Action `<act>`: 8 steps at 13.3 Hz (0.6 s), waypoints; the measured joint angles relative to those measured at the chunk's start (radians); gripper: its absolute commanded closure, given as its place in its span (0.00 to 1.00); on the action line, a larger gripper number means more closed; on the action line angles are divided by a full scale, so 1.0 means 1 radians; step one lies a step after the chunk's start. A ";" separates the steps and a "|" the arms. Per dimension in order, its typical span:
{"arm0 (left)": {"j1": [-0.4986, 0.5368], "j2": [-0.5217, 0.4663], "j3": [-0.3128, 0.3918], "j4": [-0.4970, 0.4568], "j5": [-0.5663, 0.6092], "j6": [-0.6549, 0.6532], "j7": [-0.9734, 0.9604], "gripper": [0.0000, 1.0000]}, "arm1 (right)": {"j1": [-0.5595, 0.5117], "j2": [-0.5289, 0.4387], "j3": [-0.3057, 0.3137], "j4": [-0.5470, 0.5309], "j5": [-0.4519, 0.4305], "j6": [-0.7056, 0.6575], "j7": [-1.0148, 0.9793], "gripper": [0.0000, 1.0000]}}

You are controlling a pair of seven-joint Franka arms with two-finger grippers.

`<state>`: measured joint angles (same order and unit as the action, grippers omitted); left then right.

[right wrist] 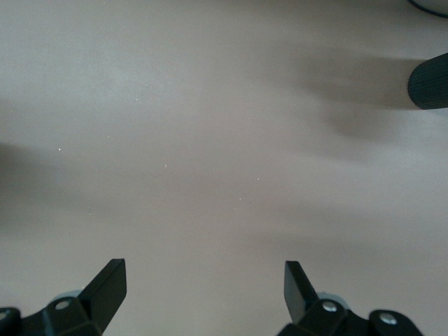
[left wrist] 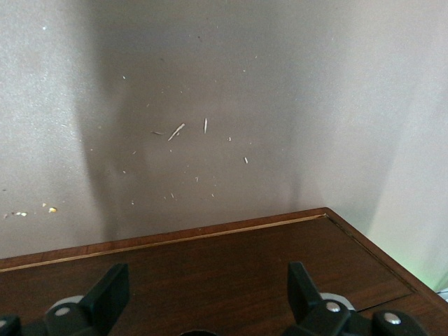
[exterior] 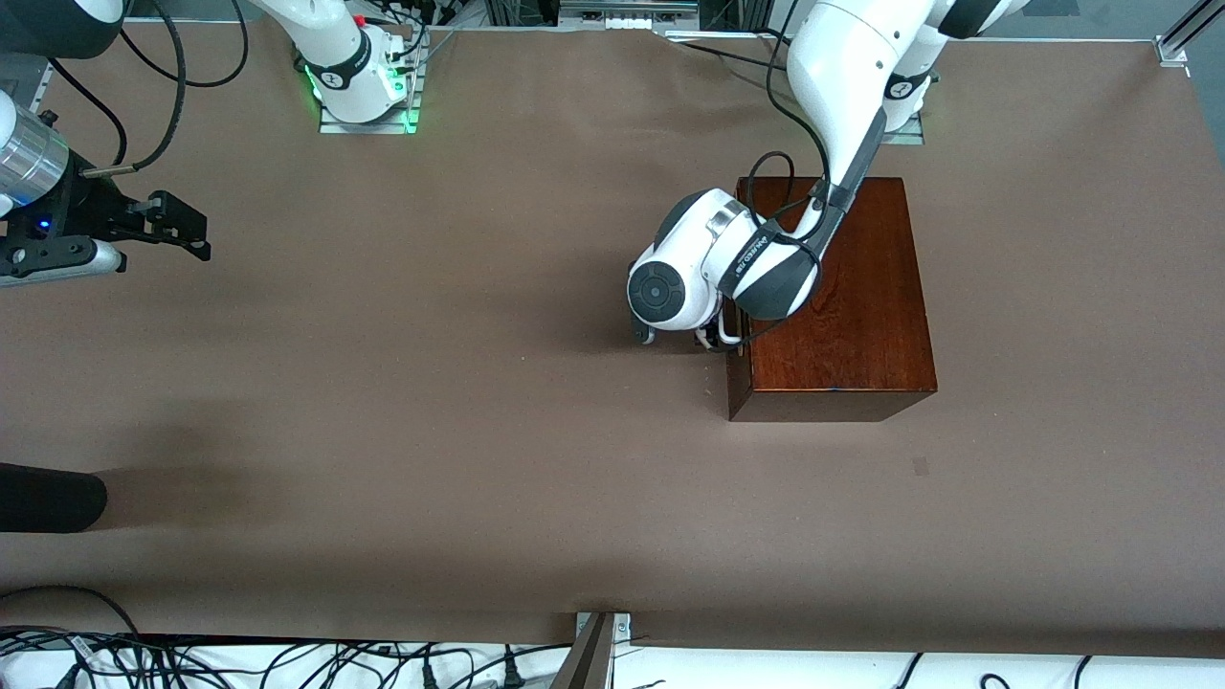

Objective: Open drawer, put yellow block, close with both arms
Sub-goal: 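Push the drawer shut into the box with the left gripper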

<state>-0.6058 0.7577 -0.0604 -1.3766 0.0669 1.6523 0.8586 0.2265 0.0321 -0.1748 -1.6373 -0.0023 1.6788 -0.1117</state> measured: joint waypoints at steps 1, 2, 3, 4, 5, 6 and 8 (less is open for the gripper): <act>0.000 0.000 0.000 0.000 0.000 0.000 0.000 0.00 | 0.000 0.000 0.000 0.000 0.000 0.000 0.000 0.00; 0.000 -0.001 -0.001 0.001 0.000 0.000 0.000 0.00 | 0.000 0.000 0.000 0.000 0.000 0.000 0.000 0.00; 0.000 -0.003 -0.003 0.003 0.000 0.002 -0.001 0.00 | 0.000 0.000 0.000 0.000 0.000 0.000 0.000 0.00; -0.001 -0.008 -0.008 0.011 -0.001 0.007 -0.007 0.00 | 0.000 0.000 0.000 0.000 0.000 0.000 0.000 0.00; -0.004 -0.016 -0.014 0.028 -0.005 0.015 -0.033 0.00 | 0.000 0.000 0.000 0.000 0.000 0.000 0.000 0.00; -0.007 -0.033 -0.019 0.047 -0.020 0.017 -0.081 0.00 | 0.000 0.000 0.000 0.000 0.000 0.000 0.000 0.00; -0.009 -0.084 -0.019 0.066 -0.097 0.016 -0.179 0.00 | 0.000 0.000 0.000 0.000 0.000 0.000 0.000 0.00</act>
<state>-0.6152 0.6733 -0.0797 -1.3104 -0.0298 1.6686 0.6793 0.2265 0.0322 -0.1748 -1.6370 -0.0022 1.6788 -0.1117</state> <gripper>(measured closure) 0.000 0.000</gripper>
